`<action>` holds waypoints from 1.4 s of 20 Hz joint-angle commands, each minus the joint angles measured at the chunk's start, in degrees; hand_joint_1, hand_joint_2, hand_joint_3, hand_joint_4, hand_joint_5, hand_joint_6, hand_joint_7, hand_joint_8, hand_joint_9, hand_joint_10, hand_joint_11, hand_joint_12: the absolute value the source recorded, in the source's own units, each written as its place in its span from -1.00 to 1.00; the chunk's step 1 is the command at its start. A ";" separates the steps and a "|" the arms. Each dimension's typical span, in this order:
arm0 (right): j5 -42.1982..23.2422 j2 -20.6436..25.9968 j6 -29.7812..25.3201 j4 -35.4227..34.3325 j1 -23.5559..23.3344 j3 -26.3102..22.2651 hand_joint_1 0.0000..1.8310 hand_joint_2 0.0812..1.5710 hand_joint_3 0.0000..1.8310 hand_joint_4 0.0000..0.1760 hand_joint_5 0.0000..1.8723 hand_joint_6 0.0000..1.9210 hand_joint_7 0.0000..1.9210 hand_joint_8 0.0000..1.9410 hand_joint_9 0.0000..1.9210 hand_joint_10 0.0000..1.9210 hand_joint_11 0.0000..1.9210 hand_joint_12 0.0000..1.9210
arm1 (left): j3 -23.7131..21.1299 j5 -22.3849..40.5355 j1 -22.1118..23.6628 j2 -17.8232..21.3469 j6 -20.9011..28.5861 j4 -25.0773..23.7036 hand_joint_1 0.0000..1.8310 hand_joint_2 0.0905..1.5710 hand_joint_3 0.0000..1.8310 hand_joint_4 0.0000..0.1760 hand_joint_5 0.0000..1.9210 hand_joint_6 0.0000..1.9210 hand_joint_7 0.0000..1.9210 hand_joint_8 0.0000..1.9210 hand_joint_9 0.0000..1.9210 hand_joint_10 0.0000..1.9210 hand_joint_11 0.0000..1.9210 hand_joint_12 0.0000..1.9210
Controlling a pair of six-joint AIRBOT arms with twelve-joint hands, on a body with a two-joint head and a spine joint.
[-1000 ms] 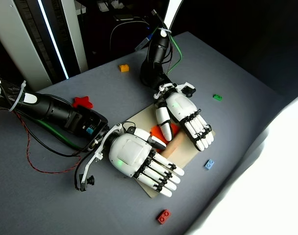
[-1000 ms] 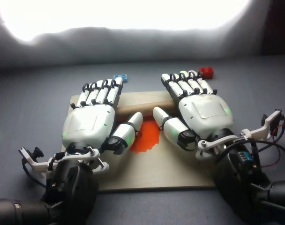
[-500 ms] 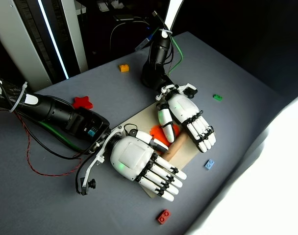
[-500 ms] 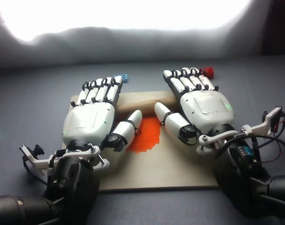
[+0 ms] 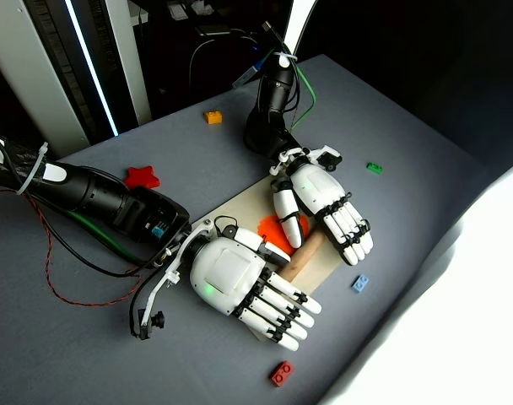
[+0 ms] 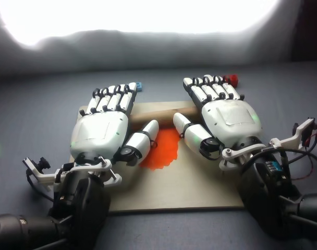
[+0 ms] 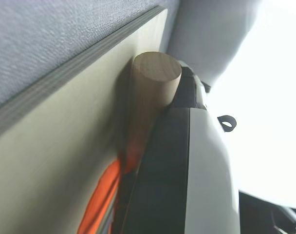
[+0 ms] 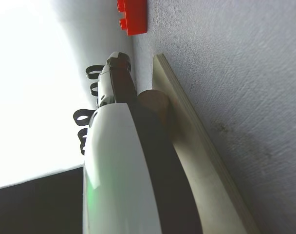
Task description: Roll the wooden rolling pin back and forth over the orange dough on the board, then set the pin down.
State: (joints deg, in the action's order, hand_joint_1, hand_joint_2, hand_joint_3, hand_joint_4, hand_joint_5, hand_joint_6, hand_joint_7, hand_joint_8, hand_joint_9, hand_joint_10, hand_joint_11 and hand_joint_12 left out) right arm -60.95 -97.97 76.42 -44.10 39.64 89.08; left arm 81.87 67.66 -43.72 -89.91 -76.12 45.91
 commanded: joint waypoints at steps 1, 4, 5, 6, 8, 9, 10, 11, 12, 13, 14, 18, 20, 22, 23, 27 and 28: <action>-3.82 0.47 0.24 -0.30 0.08 0.81 -1.00 0.96 -1.00 -1.00 -0.86 -1.00 -0.86 -1.00 -0.91 -1.00 -1.00 -0.84 | 0.41 2.79 0.28 -0.43 0.69 -1.48 -1.00 0.85 -1.00 -1.00 -0.94 -1.00 -0.92 -1.00 -0.93 -1.00 -1.00 -0.72; -3.36 0.46 -0.16 -0.30 -0.01 1.23 -1.00 0.96 -1.00 -1.00 -0.86 -1.00 -0.85 -1.00 -0.91 -1.00 -1.00 -0.86 | 0.75 2.47 0.46 -0.50 0.96 -1.48 -1.00 0.85 -1.00 -1.00 -0.94 -1.00 -0.92 -1.00 -0.93 -1.00 -1.00 -0.76; -3.28 0.46 -0.24 -0.30 -0.03 1.35 -1.00 0.96 -1.00 -1.00 -0.85 -0.99 -0.85 -1.00 -0.90 -1.00 -1.00 -0.83 | 1.00 2.47 0.50 -0.65 1.30 -1.49 -1.00 0.85 -1.00 -1.00 -0.94 -1.00 -0.92 -1.00 -0.93 -0.99 -1.00 -0.76; -3.22 0.46 -0.31 -0.30 -0.05 1.43 -1.00 0.96 -1.00 -1.00 -0.86 -1.00 -0.85 -1.00 -0.91 -1.00 -1.00 -0.83 | 1.19 2.38 0.52 -0.75 1.49 -1.49 -1.00 0.85 -1.00 -1.00 -0.94 -1.00 -0.92 -1.00 -0.93 -1.00 -1.00 -0.76; -3.11 0.46 -0.40 -0.30 -0.10 1.59 -1.00 0.97 -1.00 -1.00 -0.85 -1.00 -0.85 -1.00 -0.90 -0.99 -1.00 -0.82 | 1.51 2.18 0.68 -0.87 1.52 -1.49 -1.00 0.85 -1.00 -1.00 -0.95 -1.00 -0.93 -1.00 -0.95 -1.00 -1.00 -0.81; -3.00 0.46 -0.44 -0.30 -0.13 1.67 -1.00 0.96 -1.00 -1.00 -0.85 -0.99 -0.85 -1.00 -0.90 -0.99 -1.00 -0.82 | 1.64 2.02 0.76 -0.89 1.52 -1.49 -1.00 0.85 -1.00 -1.00 -0.94 -1.00 -0.92 -1.00 -0.94 -1.00 -1.00 -0.81; -2.97 0.46 -0.48 -0.30 -0.14 1.71 -1.00 0.96 -1.00 -1.00 -0.85 -0.99 -0.85 -1.00 -0.90 -0.99 -1.00 -0.82 | 1.70 1.86 0.79 -0.89 1.52 -1.49 -1.00 0.85 -1.00 -1.00 -0.94 -1.00 -0.92 -1.00 -0.94 -1.00 -1.00 -0.81; -2.93 0.46 -0.49 -0.30 -0.15 1.75 -1.00 0.96 -1.00 -1.00 -0.85 -1.00 -0.86 -1.00 -0.90 -1.00 -1.00 -0.83 | 1.75 1.76 0.82 -0.89 1.52 -1.49 -1.00 0.85 -1.00 -1.00 -0.95 -1.00 -0.92 -1.00 -0.94 -1.00 -1.00 -0.80; -2.90 0.46 -0.51 -0.30 -0.15 1.76 -1.00 0.96 -1.00 -1.00 -0.85 -0.99 -0.86 -1.00 -0.91 -1.00 -1.00 -0.89 | 1.80 1.62 0.85 -0.89 1.52 -1.49 -1.00 0.85 -1.00 -1.00 -0.95 -1.00 -0.92 -1.00 -0.94 -1.00 -1.00 -0.77; -2.83 0.47 -0.52 -0.30 -0.15 1.79 -1.00 0.96 -1.00 -1.00 -0.85 -0.99 -0.86 -1.00 -0.91 -1.00 -1.00 -0.94 | 1.84 1.45 0.89 -0.88 1.53 -1.48 -1.00 0.86 -1.00 -1.00 -0.95 -1.00 -0.92 -1.00 -0.93 -1.00 -1.00 -0.75; -2.78 0.47 -0.55 -0.30 -0.15 1.80 -1.00 0.96 -1.00 -1.00 -0.85 -1.00 -0.86 -1.00 -0.91 -1.00 -1.00 -0.95 | 1.87 1.36 0.89 -0.87 1.72 -1.48 -1.00 0.85 -1.00 -1.00 -0.95 -1.00 -0.92 -1.00 -0.94 -1.00 -1.00 -0.74; -2.69 0.47 -0.57 -0.28 -0.13 1.78 -1.00 0.95 -1.00 -1.00 -0.85 -1.00 -0.85 -1.00 -0.91 -1.00 -1.00 -1.00 | 1.84 1.20 0.87 -0.74 1.96 -1.49 -1.00 0.85 -1.00 -1.00 -0.94 -1.00 -0.92 -1.00 -0.93 -1.00 -1.00 -0.75; -2.66 0.47 -0.57 -0.28 -0.05 1.78 -1.00 0.95 -1.00 -1.00 -0.84 -0.99 -0.85 -1.00 -0.91 -1.00 -0.99 -0.99 | 1.83 1.20 0.79 -0.60 2.16 -1.51 -1.00 0.85 -1.00 -1.00 -0.93 -1.00 -0.91 -1.00 -0.93 -1.00 -1.00 -0.73; -2.63 0.47 -0.59 -0.28 0.07 1.75 -1.00 0.95 -1.00 -1.00 -0.84 -1.00 -0.84 -1.00 -0.90 -0.99 -0.98 -0.99 | 1.84 1.06 0.69 -0.38 2.56 -1.51 -1.00 0.85 -1.00 -1.00 -0.94 -1.00 -0.91 -1.00 -0.92 -1.00 -1.00 -0.75; -2.63 0.47 -0.59 -0.28 0.12 1.75 -1.00 0.95 -1.00 -1.00 -0.84 -1.00 -0.84 -1.00 -0.90 -0.99 -0.98 -0.99 | 1.85 0.94 0.67 -0.29 2.69 -1.51 -1.00 0.85 -1.00 -1.00 -0.94 -1.00 -0.91 -1.00 -0.92 -1.00 -1.00 -0.75; -2.72 0.47 -0.58 -0.26 0.17 1.65 -1.00 0.96 -1.00 -1.00 -0.85 -1.00 -0.85 -1.00 -0.90 -1.00 -1.00 -0.89 | 1.55 -0.32 0.47 0.58 2.72 -2.08 -1.00 0.86 -1.00 -1.00 -0.94 -1.00 -0.91 -1.00 -0.93 -1.00 -1.00 -0.70; -2.76 0.47 -0.58 -0.26 0.17 1.65 -1.00 0.96 -1.00 -1.00 -0.85 -1.00 -0.84 -1.00 -0.89 -1.00 -1.00 -0.85 | 1.59 -0.36 0.37 0.62 2.71 -2.10 -1.00 0.85 -1.00 -1.00 -0.92 -0.99 -0.91 -0.99 -0.92 -1.00 -1.00 -0.69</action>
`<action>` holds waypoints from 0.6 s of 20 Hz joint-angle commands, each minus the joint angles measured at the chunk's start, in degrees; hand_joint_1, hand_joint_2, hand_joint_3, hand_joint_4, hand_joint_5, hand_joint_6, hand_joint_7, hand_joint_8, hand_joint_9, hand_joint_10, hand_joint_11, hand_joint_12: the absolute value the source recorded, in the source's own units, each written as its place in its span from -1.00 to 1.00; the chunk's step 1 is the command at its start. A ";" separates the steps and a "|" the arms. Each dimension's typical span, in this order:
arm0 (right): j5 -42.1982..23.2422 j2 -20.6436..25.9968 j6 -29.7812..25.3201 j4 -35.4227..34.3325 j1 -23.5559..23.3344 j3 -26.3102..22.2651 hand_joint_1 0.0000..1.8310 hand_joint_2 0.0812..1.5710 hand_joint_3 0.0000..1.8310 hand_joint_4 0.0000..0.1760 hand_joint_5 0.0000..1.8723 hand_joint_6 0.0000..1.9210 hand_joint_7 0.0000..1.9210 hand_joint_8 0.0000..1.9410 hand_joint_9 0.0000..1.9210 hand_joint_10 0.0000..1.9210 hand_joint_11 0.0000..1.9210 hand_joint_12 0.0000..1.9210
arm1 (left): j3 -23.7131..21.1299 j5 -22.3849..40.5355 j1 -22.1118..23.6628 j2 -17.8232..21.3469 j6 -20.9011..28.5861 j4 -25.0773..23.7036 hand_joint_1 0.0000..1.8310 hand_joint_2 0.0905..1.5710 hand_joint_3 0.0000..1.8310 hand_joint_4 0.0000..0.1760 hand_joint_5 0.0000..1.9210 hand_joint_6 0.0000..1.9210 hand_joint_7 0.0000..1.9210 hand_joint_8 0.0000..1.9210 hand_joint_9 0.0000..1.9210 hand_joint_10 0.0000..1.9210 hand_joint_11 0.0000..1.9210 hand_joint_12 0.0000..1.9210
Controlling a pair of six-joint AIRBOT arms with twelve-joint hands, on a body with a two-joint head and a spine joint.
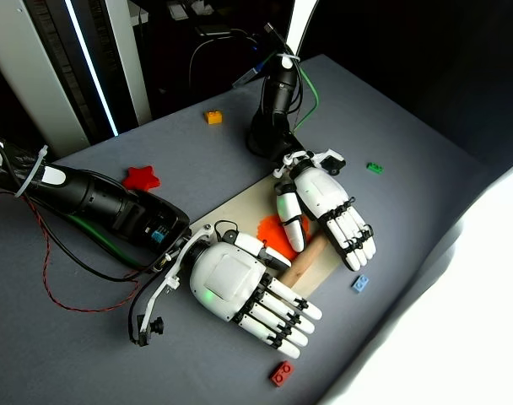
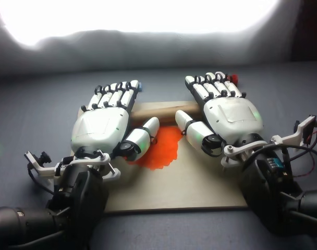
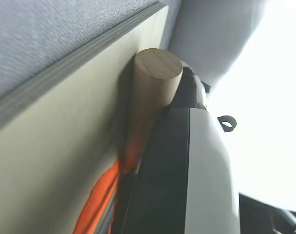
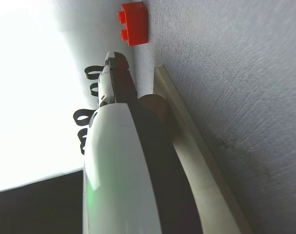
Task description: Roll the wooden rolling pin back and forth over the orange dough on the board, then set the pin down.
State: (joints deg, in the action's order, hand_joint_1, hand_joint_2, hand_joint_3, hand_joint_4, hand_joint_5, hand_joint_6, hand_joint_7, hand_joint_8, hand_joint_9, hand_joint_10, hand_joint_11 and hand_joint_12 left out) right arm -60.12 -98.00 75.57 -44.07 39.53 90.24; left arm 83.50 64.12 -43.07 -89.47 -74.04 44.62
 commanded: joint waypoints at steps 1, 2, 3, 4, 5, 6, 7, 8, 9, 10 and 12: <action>-3.76 0.50 0.28 -0.25 0.26 0.49 -1.00 0.95 -1.00 -1.00 -0.82 -0.99 -0.82 -0.99 -0.87 -0.99 -1.00 -0.73 | -0.05 2.88 -0.36 0.24 0.17 -1.12 -1.00 0.86 -1.00 -1.00 -0.87 -0.99 -0.86 -0.99 -0.88 -0.99 -1.00 -0.63; -4.10 0.49 0.28 0.23 0.26 0.49 -1.00 0.95 -1.00 -1.00 -0.82 -0.99 -0.82 -0.99 -0.86 -0.99 -1.00 -0.72 | -0.06 2.30 -0.46 0.32 -0.08 -1.84 -1.00 0.86 -1.00 -1.00 -0.86 -0.99 -0.86 -0.99 -0.88 -0.99 -1.00 -0.62; -4.37 0.49 0.28 0.58 0.26 0.45 -1.00 0.95 -1.00 -1.00 -0.82 -0.99 -0.82 -0.99 -0.86 -0.99 -1.00 -0.72 | -0.12 2.27 -0.54 0.35 -0.32 -2.02 -1.00 0.86 -1.00 -1.00 -0.86 -0.99 -0.86 -0.99 -0.88 -0.99 -1.00 -0.62; -4.54 0.49 0.28 0.68 0.25 0.39 -1.00 0.95 -1.00 -1.00 -0.82 -0.99 -0.82 -0.99 -0.86 -0.99 -1.00 -0.72 | -0.17 2.27 -0.61 0.37 -0.59 -2.04 -1.00 0.86 -1.00 -1.00 -0.86 -0.99 -0.86 -0.99 -0.88 -0.99 -1.00 -0.62; -4.66 0.48 0.28 0.76 0.23 0.32 -1.00 0.95 -1.00 -1.00 -0.81 -0.99 -0.81 -0.99 -0.85 -0.99 -1.00 -0.65 | -0.24 2.27 -0.68 0.38 -0.95 -2.12 -1.00 0.85 -1.00 -1.00 -0.84 -0.99 -0.84 -0.99 -0.86 -0.99 -1.00 -0.60; -4.71 0.48 0.28 0.82 0.23 0.25 -1.00 0.95 -1.00 -1.00 -0.81 -0.99 -0.81 -0.99 -0.85 -0.99 -1.00 -0.65 | -0.31 2.27 -0.77 0.39 -1.21 -2.20 -1.00 0.85 -1.00 -1.00 -0.84 -0.99 -0.84 -0.99 -0.86 -0.99 -1.00 -0.60; -4.71 0.47 0.28 0.85 0.23 0.18 -1.00 0.95 -1.00 -1.00 -0.80 -0.98 -0.81 -0.99 -0.85 -0.99 -1.00 -0.63 | -0.36 2.28 -0.84 0.40 -1.48 -2.30 -1.00 0.85 -1.00 -1.00 -0.83 -0.99 -0.82 -0.99 -0.83 -0.99 -1.00 -0.57; -4.72 0.47 0.28 0.88 0.25 0.09 -1.00 0.95 -1.00 -1.00 -0.78 -0.97 -0.79 -0.99 -0.85 -0.98 -1.00 -0.63 | -0.41 2.33 -0.96 0.40 -1.61 -2.33 -1.00 0.85 -1.00 -1.00 -0.82 -0.99 -0.81 -1.00 -0.82 -0.99 -1.00 -0.55; -4.75 0.47 0.28 0.90 0.25 0.05 -1.00 0.95 -1.00 -1.00 -0.76 -0.97 -0.77 -0.99 -0.84 -0.98 -1.00 -0.60 | -0.44 2.45 -1.01 0.41 -1.65 -2.37 -1.00 0.86 -1.00 -1.00 -0.83 -1.00 -0.81 -1.00 -0.82 -0.99 -1.00 -0.57; -4.82 0.47 0.28 0.90 0.25 0.00 -1.00 0.95 -1.00 -1.00 -0.75 -0.97 -0.76 -0.99 -0.82 -0.98 -1.00 -0.52 | -0.47 2.56 -1.04 0.41 -1.65 -2.47 -1.00 0.86 -1.00 -1.00 -0.82 -1.00 -0.80 -1.00 -0.81 -0.99 -1.00 -0.57; -5.08 0.40 0.28 0.91 0.25 -0.19 -1.00 0.94 -1.00 -1.00 -0.72 -0.96 -0.72 -0.99 -0.79 -0.97 -1.00 -0.39 | -0.69 2.76 -1.15 0.44 -1.57 -2.71 -1.00 0.86 -1.00 -1.00 -0.82 -0.99 -0.80 -1.00 -0.81 -0.99 -1.00 -0.58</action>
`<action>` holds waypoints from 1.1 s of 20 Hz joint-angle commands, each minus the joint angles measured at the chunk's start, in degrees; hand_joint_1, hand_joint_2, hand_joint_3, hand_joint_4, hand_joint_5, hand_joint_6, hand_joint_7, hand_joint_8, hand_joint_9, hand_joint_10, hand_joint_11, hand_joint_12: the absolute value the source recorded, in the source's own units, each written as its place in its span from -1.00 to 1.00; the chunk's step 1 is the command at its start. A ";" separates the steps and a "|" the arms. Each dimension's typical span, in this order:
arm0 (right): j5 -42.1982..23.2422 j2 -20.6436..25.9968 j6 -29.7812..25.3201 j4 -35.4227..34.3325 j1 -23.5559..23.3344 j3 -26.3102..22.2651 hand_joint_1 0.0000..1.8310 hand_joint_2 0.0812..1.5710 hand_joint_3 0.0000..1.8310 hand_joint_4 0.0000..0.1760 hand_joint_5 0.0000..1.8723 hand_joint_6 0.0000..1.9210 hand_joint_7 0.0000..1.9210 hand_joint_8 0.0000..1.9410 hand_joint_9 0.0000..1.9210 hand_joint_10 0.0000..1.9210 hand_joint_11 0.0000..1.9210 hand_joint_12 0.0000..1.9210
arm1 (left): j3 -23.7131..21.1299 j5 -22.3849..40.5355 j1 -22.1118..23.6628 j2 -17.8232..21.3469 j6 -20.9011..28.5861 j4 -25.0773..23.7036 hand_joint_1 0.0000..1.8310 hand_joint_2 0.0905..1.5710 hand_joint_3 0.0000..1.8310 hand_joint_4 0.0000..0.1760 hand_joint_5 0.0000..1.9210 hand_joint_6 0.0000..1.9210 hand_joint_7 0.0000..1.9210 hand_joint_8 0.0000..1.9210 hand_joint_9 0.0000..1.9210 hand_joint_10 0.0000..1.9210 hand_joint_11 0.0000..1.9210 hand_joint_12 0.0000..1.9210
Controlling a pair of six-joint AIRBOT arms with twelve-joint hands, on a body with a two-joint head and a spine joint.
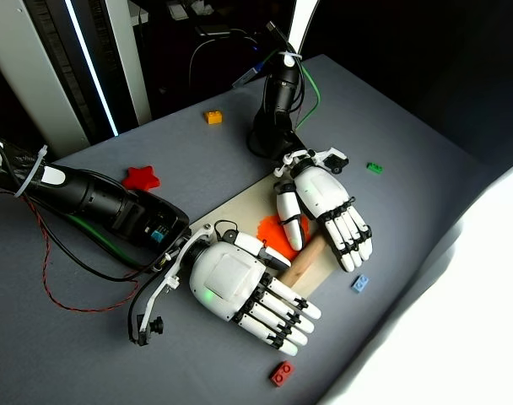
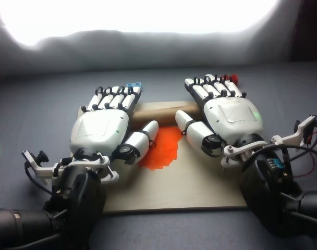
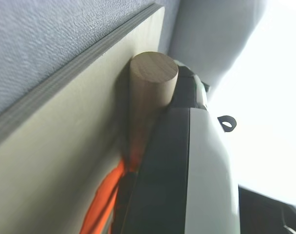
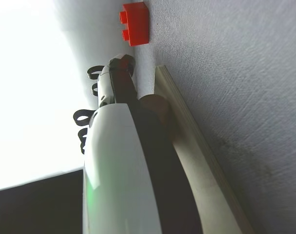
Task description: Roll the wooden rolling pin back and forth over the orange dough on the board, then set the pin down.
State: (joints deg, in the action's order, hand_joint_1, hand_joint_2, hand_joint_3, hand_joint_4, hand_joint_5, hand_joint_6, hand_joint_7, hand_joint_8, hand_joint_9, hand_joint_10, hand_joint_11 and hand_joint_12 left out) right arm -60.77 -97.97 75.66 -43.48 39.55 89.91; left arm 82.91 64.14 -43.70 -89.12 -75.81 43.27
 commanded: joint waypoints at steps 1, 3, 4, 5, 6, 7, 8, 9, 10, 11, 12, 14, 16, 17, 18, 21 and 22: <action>-4.57 0.36 0.20 0.32 0.22 0.07 -1.00 0.94 -1.00 -1.00 -0.71 -0.95 -0.71 -0.99 -0.78 -0.97 -1.00 -0.36 | -0.24 2.95 -0.55 0.09 0.28 -1.36 -1.00 0.86 -1.00 -1.00 -0.82 -1.00 -0.79 -1.00 -0.81 -0.99 -1.00 -0.55; -4.74 0.35 0.21 0.40 0.22 -0.02 -1.00 0.95 -1.00 -1.00 -0.70 -0.95 -0.67 -0.98 -0.75 -0.96 -1.00 -0.28 | -0.49 3.13 -0.63 0.08 0.53 -1.35 -1.00 0.86 -1.00 -1.00 -0.80 -0.99 -0.77 -0.99 -0.78 -0.99 -1.00 -0.51; -4.79 0.35 0.21 0.49 0.22 -0.03 -1.00 0.95 -1.00 -1.00 -0.69 -0.95 -0.65 -0.98 -0.74 -0.95 -1.00 -0.21 | -0.59 3.25 -0.67 0.08 0.75 -1.35 -1.00 0.86 -1.00 -1.00 -0.79 -0.99 -0.76 -0.99 -0.78 -0.99 -1.00 -0.50; -4.94 0.35 0.21 0.64 0.22 -0.06 -1.00 0.94 -1.00 -1.00 -0.68 -0.95 -0.63 -0.98 -0.72 -0.94 -1.00 -0.16 | -0.75 3.33 -0.71 0.08 0.91 -1.33 -1.00 0.86 -1.00 -1.00 -0.77 -0.99 -0.74 -0.99 -0.77 -0.99 -1.00 -0.48; -5.08 0.35 0.21 0.67 0.22 -0.07 -1.00 0.95 -1.00 -1.00 -0.67 -0.94 -0.61 -0.97 -0.69 -0.93 -1.00 -0.05 | -0.81 3.37 -0.75 0.08 1.17 -1.30 -1.00 0.86 -1.00 -1.00 -0.76 -0.99 -0.72 -0.99 -0.75 -0.99 -1.00 -0.44; -5.13 0.35 0.22 0.68 0.22 -0.11 -1.00 0.95 -1.00 -1.00 -0.64 -0.93 -0.57 -0.97 -0.64 -0.90 -1.00 0.10 | -0.85 3.37 -0.76 0.08 1.25 -1.28 -1.00 0.86 -1.00 -1.00 -0.74 -0.99 -0.70 -0.99 -0.73 -0.99 -1.00 -0.41; -5.21 0.35 0.26 0.68 0.23 -0.19 -1.00 0.95 -1.00 -1.00 -0.62 -0.92 -0.55 -0.96 -0.62 -0.88 -1.00 0.19 | -0.86 3.37 -0.76 0.09 1.53 -1.12 -1.00 0.86 -1.00 -1.00 -0.73 -0.99 -0.68 -0.98 -0.71 -0.98 -1.00 -0.41; -5.26 0.35 0.26 0.68 0.24 -0.26 -1.00 0.95 -1.00 -1.00 -0.62 -0.88 -0.53 -0.98 -0.65 -0.78 -1.00 0.24 | -0.86 3.37 -0.78 0.09 1.68 -1.00 -1.00 0.86 -1.00 -1.00 -0.70 -0.98 -0.65 -0.98 -0.69 -0.98 -1.00 -0.35; -5.34 0.35 0.26 0.68 0.25 -0.35 -1.00 0.94 -1.00 -1.00 -0.62 -0.82 -0.50 -0.99 -0.71 -0.63 -1.00 0.27 | -0.88 3.37 -0.78 0.11 1.88 -0.94 -1.00 0.86 -1.00 -1.00 -0.68 -0.98 -0.61 -0.98 -0.66 -0.98 -1.00 -0.30; -5.36 0.34 0.26 0.68 0.26 -0.42 -1.00 0.94 -1.00 -1.00 -0.64 -0.75 -0.49 -0.99 -0.77 -0.47 -1.00 0.28 | -0.91 3.37 -0.79 0.15 1.99 -0.94 -1.00 0.86 -1.00 -1.00 -0.66 -0.98 -0.59 -0.99 -0.64 -0.98 -1.00 -0.27; -5.53 0.33 0.27 0.68 0.26 -0.57 -1.00 0.94 -1.00 -1.00 -0.68 -0.69 -0.48 -0.99 -0.81 -0.36 -1.00 0.30 | -0.97 3.37 -0.84 0.18 2.26 -0.93 -1.00 0.86 -1.00 -1.00 -0.64 -0.98 -0.56 -0.99 -0.62 -0.98 -1.00 -0.24; -5.82 0.31 0.39 0.68 0.28 -0.77 -1.00 0.94 -1.00 -1.00 -0.72 -0.57 -0.49 -1.00 -0.85 -0.25 -1.00 0.31 | -1.26 3.64 -1.02 0.28 2.48 -0.94 -1.00 0.86 -1.00 -1.00 -0.62 -0.98 -0.53 -0.98 -0.60 -0.98 -1.00 -0.23; -6.02 0.28 0.56 0.68 0.28 -0.89 -1.00 0.94 -1.00 -1.00 -0.76 -0.44 -0.47 -0.99 -0.86 -0.18 -1.00 0.37 | -1.70 4.20 -1.33 0.43 2.82 -0.95 -1.00 0.85 -1.00 -1.00 -0.60 -0.98 -0.51 -0.98 -0.59 -0.98 -1.00 -0.21; -6.27 0.27 0.71 0.68 0.28 -1.01 -1.00 0.94 -1.00 -1.00 -0.77 -0.42 -0.47 -0.99 -0.86 -0.17 -1.00 0.39 | -2.07 4.67 -1.61 0.54 2.92 -0.95 -1.00 0.86 -1.00 -1.00 -0.60 -0.99 -0.51 -0.99 -0.59 -0.99 -1.00 -0.22; -6.63 0.23 0.84 0.71 0.28 -1.14 -1.00 0.94 -1.00 -1.00 -0.76 -0.41 -0.46 -0.99 -0.85 -0.17 -1.00 0.40 | -2.36 4.91 -1.82 0.62 2.99 -0.95 -1.00 0.86 -1.00 -1.00 -0.60 -0.99 -0.50 -0.99 -0.58 -0.99 -1.00 -0.21; -7.31 0.22 1.06 1.20 0.36 -1.59 -1.00 0.94 -1.00 -1.00 -0.77 -0.40 -0.47 -0.99 -0.87 -0.17 -1.00 0.39 | -3.11 5.91 -2.37 0.81 3.08 -0.95 -1.00 0.86 -1.00 -1.00 -0.60 -0.99 -0.50 -1.00 -0.58 -0.99 -1.00 -0.20; -7.43 0.23 1.19 1.26 0.43 -1.68 -1.00 0.94 -1.00 -1.00 -0.77 -0.40 -0.46 -0.99 -0.87 -0.17 -1.00 0.39 | -3.30 6.15 -2.52 0.85 3.14 -0.95 -1.00 0.86 -1.00 -1.00 -0.60 -0.99 -0.50 -1.00 -0.58 -0.99 -1.00 -0.20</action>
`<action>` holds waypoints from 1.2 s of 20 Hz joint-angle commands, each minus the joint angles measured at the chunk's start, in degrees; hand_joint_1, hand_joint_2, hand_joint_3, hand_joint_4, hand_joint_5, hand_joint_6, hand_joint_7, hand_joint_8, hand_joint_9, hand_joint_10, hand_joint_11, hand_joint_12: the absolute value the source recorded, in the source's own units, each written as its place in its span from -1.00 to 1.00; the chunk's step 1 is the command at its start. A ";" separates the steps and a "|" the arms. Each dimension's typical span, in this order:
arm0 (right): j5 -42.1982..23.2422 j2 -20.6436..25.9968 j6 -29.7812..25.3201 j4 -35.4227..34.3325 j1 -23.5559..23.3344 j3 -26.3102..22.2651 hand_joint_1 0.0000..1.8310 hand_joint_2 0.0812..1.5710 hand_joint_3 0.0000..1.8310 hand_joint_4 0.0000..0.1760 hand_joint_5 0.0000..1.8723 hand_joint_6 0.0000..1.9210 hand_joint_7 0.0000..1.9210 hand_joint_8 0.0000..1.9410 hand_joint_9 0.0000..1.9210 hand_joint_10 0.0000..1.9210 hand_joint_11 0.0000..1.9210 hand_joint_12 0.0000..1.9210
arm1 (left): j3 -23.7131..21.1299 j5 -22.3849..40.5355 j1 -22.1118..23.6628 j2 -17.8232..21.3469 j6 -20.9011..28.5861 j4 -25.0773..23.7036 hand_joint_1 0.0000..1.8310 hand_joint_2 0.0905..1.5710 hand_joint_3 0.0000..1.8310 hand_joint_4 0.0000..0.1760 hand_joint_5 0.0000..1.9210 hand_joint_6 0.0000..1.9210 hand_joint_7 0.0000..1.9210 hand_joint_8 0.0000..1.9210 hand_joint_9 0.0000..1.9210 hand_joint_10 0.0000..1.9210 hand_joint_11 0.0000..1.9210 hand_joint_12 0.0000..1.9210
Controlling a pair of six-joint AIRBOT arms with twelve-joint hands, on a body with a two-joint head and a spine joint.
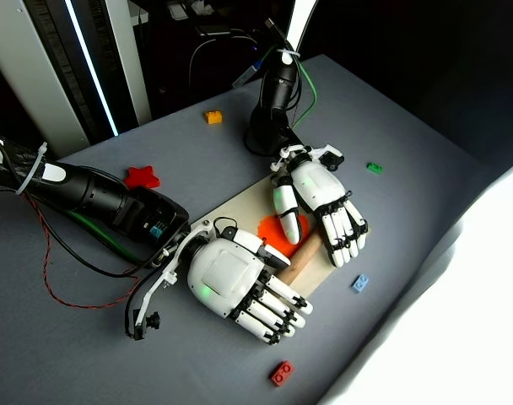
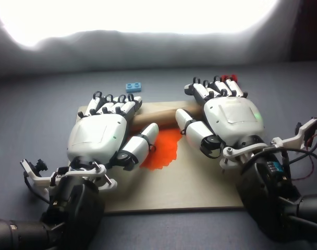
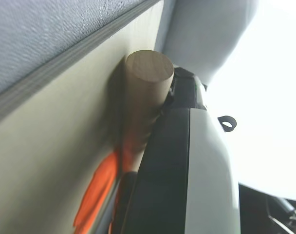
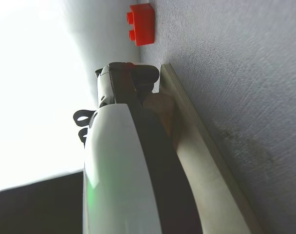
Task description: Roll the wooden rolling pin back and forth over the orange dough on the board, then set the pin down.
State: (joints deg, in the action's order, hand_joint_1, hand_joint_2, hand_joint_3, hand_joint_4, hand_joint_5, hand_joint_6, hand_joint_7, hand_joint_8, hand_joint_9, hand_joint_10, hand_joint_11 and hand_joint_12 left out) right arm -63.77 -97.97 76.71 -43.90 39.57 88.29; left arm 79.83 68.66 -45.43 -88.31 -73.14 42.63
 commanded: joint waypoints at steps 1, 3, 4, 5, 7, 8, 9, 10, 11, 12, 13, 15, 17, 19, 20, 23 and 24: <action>-4.51 0.23 0.28 1.68 0.47 -0.11 -1.00 0.94 -1.00 -1.00 -0.77 -0.40 -0.46 -0.99 -0.86 -0.17 -1.00 0.39 | -0.49 1.87 -1.02 0.10 0.50 -0.34 -1.00 0.86 -1.00 -1.00 -0.60 -1.00 -0.51 -1.00 -0.58 -0.99 -1.00 -0.22; -4.82 0.24 0.51 1.68 0.55 -0.22 -1.00 0.94 -1.00 -1.00 -0.76 -0.40 -0.46 -0.99 -0.86 -0.17 -1.00 0.39 | -0.89 2.26 -1.38 0.19 0.50 -0.36 -1.00 0.86 -1.00 -1.00 -0.60 -1.00 -0.51 -1.00 -0.59 -1.00 -1.00 -0.23; -5.08 0.25 0.65 1.68 0.62 -0.42 -1.00 0.94 -1.00 -1.00 -0.76 -0.40 -0.46 -0.99 -0.86 -0.17 -1.00 0.39 | -1.11 2.47 -1.57 0.23 0.47 -0.39 -1.00 0.86 -1.00 -1.00 -0.60 -1.00 -0.51 -1.00 -0.59 -1.00 -1.00 -0.23; -5.38 0.26 0.74 1.68 0.71 -0.67 -1.00 0.94 -1.00 -1.00 -0.75 -0.39 -0.46 -0.99 -0.86 -0.17 -1.00 0.38 | -1.32 2.73 -1.74 0.28 0.36 -0.41 -1.00 0.86 -1.00 -1.00 -0.60 -1.00 -0.50 -1.00 -0.57 -0.99 -1.00 -0.19; -5.97 0.32 1.09 1.68 1.04 -1.45 -1.00 0.94 -1.00 -1.00 -0.75 -0.39 -0.46 -0.99 -0.86 -0.17 -1.00 0.38 | -1.77 3.02 -2.11 0.39 0.28 -0.55 -1.00 0.86 -1.00 -1.00 -0.61 -1.00 -0.51 -1.00 -0.58 -1.00 -1.00 -0.22; -6.10 0.39 1.30 1.68 1.25 -1.87 -1.00 0.94 -1.00 -1.00 -0.76 -0.40 -0.46 -0.99 -0.86 -0.17 -1.00 0.38 | -1.96 3.24 -2.27 0.45 0.14 -0.67 -1.00 0.86 -1.00 -1.00 -0.61 -1.00 -0.51 -1.00 -0.58 -1.00 -1.00 -0.22; -6.24 0.47 1.41 1.68 1.44 -2.27 -1.00 0.94 -1.00 -1.00 -0.75 -0.39 -0.46 -0.99 -0.86 -0.17 -1.00 0.38 | -2.13 3.48 -2.41 0.50 -0.03 -0.93 -1.00 0.86 -1.00 -1.00 -0.61 -1.00 -0.50 -1.00 -0.58 -1.00 -1.00 -0.22; -6.32 0.62 1.47 1.68 1.82 -2.82 -1.00 0.94 -1.00 -1.00 -0.75 -0.39 -0.46 -0.99 -0.86 -0.17 -1.00 0.38 | -2.37 3.59 -2.65 0.59 -0.22 -1.39 -1.00 0.86 -1.00 -1.00 -0.61 -1.00 -0.50 -1.00 -0.58 -1.00 -1.00 -0.22; -6.31 0.66 1.48 1.68 1.93 -2.94 -1.00 0.94 -1.00 -1.00 -0.75 -0.39 -0.46 -0.99 -0.86 -0.17 -1.00 0.38 | -2.44 3.66 -2.72 0.60 -0.34 -1.53 -1.00 0.86 -1.00 -1.00 -0.61 -1.00 -0.50 -1.00 -0.58 -1.00 -1.00 -0.22; -6.27 0.73 1.48 1.67 2.08 -3.12 -1.00 0.94 -1.00 -1.00 -0.75 -0.39 -0.46 -0.99 -0.86 -0.17 -1.00 0.38 | -2.57 3.67 -2.85 0.65 -0.46 -1.57 -1.00 0.86 -1.00 -1.00 -0.61 -1.00 -0.50 -1.00 -0.58 -1.00 -1.00 -0.22; -6.22 0.79 1.50 1.67 2.24 -3.32 -1.00 0.94 -1.00 -1.00 -0.75 -0.39 -0.47 -0.99 -0.87 -0.18 -1.00 0.36 | -2.74 3.82 -3.03 0.70 -0.52 -1.58 -1.00 0.86 -1.00 -1.00 -0.61 -1.00 -0.52 -1.00 -0.58 -1.00 -1.00 -0.22; -6.36 0.87 1.84 1.67 2.43 -3.94 -1.00 0.94 -1.00 -1.00 -0.76 -0.39 -0.46 -0.99 -0.87 -0.17 -1.00 0.37 | -3.16 4.07 -3.45 0.84 -0.81 -1.58 -1.00 0.86 -1.00 -1.00 -0.61 -1.00 -0.51 -1.00 -0.58 -1.00 -1.00 -0.23; -6.71 0.87 2.23 1.67 2.52 -4.44 -1.00 0.94 -1.00 -1.00 -0.77 -0.39 -0.46 -0.99 -0.87 -0.17 -1.00 0.38 | -3.57 4.21 -3.79 0.98 -0.91 -1.58 -1.00 0.86 -1.00 -1.00 -0.61 -1.00 -0.51 -1.00 -0.58 -1.00 -1.00 -0.23; -7.02 0.87 2.58 1.67 2.59 -4.75 -1.00 0.94 -1.00 -1.00 -0.79 -0.39 -0.47 -1.00 -0.88 -0.18 -1.00 0.36 | -3.94 4.53 -4.11 1.10 -0.91 -1.58 -1.00 0.86 -1.00 -1.00 -0.62 -1.00 -0.52 -1.00 -0.59 -1.00 -1.00 -0.23; -7.14 0.87 2.80 1.67 2.62 -4.85 -1.00 0.94 -1.00 -1.00 -0.79 -0.39 -0.47 -1.00 -0.88 -0.18 -1.00 0.35 | -4.18 4.56 -4.29 1.17 -0.91 -1.58 -1.00 0.86 -1.00 -1.00 -0.61 -1.00 -0.51 -1.00 -0.58 -1.00 -1.00 -0.22; -7.47 0.89 3.16 1.68 2.79 -5.17 -1.00 0.93 -1.00 -1.00 -0.78 -0.38 -0.47 -1.00 -0.86 -0.18 -1.00 0.35 | -5.24 4.74 -4.82 1.66 -1.33 -1.57 -1.00 0.86 -1.00 -1.00 -0.61 -1.00 -0.51 -1.00 -0.59 -1.00 -1.00 -0.23; -7.62 0.94 3.19 1.68 2.88 -5.37 -1.00 0.93 -1.00 -1.00 -0.79 -0.38 -0.48 -1.00 -0.87 -0.18 -1.00 0.34 | -5.53 4.96 -5.02 1.73 -1.34 -1.57 -1.00 0.86 -1.00 -1.00 -0.61 -1.00 -0.51 -1.00 -0.58 -1.00 -1.00 -0.23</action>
State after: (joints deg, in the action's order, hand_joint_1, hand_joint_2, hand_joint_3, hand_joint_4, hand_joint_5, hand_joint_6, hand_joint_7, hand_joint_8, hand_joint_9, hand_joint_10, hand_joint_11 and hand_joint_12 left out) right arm -69.04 -97.01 79.70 -43.86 41.71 82.96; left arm 74.32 74.13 -49.43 -86.48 -74.26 39.99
